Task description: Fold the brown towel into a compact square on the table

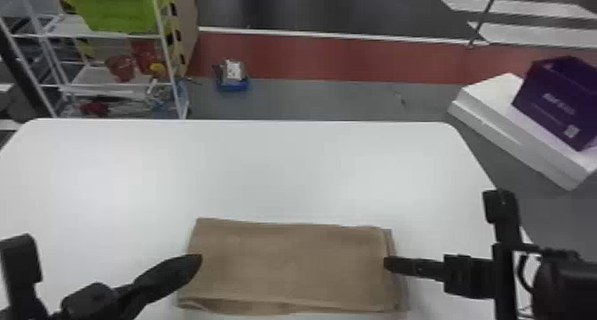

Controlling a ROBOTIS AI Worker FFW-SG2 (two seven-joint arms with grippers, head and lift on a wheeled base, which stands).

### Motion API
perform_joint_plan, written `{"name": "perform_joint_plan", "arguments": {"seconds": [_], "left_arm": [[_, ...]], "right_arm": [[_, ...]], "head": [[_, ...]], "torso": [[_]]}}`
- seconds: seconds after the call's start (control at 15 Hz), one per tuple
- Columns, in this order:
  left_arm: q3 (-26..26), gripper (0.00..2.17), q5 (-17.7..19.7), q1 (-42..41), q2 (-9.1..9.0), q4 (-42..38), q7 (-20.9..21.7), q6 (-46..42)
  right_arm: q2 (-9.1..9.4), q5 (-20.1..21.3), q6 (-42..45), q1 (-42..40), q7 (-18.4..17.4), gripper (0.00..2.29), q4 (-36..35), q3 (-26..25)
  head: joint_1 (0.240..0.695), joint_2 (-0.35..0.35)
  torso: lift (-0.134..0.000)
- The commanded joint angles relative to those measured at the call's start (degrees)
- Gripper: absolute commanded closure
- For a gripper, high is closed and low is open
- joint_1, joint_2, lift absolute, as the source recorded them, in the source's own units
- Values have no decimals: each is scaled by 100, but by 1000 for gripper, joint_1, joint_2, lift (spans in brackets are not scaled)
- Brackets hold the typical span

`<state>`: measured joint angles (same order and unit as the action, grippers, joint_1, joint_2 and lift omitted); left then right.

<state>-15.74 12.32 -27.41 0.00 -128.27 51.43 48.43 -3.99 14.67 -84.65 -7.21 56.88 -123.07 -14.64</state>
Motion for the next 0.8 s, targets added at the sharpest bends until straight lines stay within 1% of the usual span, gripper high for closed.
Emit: {"name": "perform_joint_plan", "arguments": {"seconds": [0.0,0.07,0.13,0.27,0.33,0.4,0.53,0.6,0.73], "left_arm": [[229,1932,-238,210,-15,312,-27,-48],[352,1932,-432,306,-15,479,-89,-119],[475,1932,-634,368,-15,681,-177,-382],[589,1932,-898,438,9,971,-300,-699],[633,1932,-950,421,105,1041,-423,-892],[669,1932,-1012,403,149,1050,-467,-945],[669,1932,-1135,377,158,1041,-467,-945],[660,1932,-1135,350,167,1024,-493,-945],[651,1932,-1135,297,185,997,-502,-962]], "right_arm": [[-40,-26,-21,-8,43,755,11,-57],[-49,-43,-21,-8,60,876,11,-92],[-67,-70,-39,-35,87,940,11,-101],[-75,-122,-21,-52,122,944,3,-180],[-102,-140,-21,-43,183,1065,11,-206],[-111,-140,-21,-43,183,1116,20,-206],[-119,-158,-4,-17,192,1116,38,-206],[-119,-184,-4,-8,192,1119,47,-206],[-128,-395,14,1,219,1119,29,-232]], "head": [[695,-121],[695,-137],[695,-143],[695,-152],[695,-154],[695,-152],[695,-148],[695,-147],[695,-142]], "torso": [[-124],[-124],[-124],[-124],[-124],[-124],[-124],[-124],[-124]]}}
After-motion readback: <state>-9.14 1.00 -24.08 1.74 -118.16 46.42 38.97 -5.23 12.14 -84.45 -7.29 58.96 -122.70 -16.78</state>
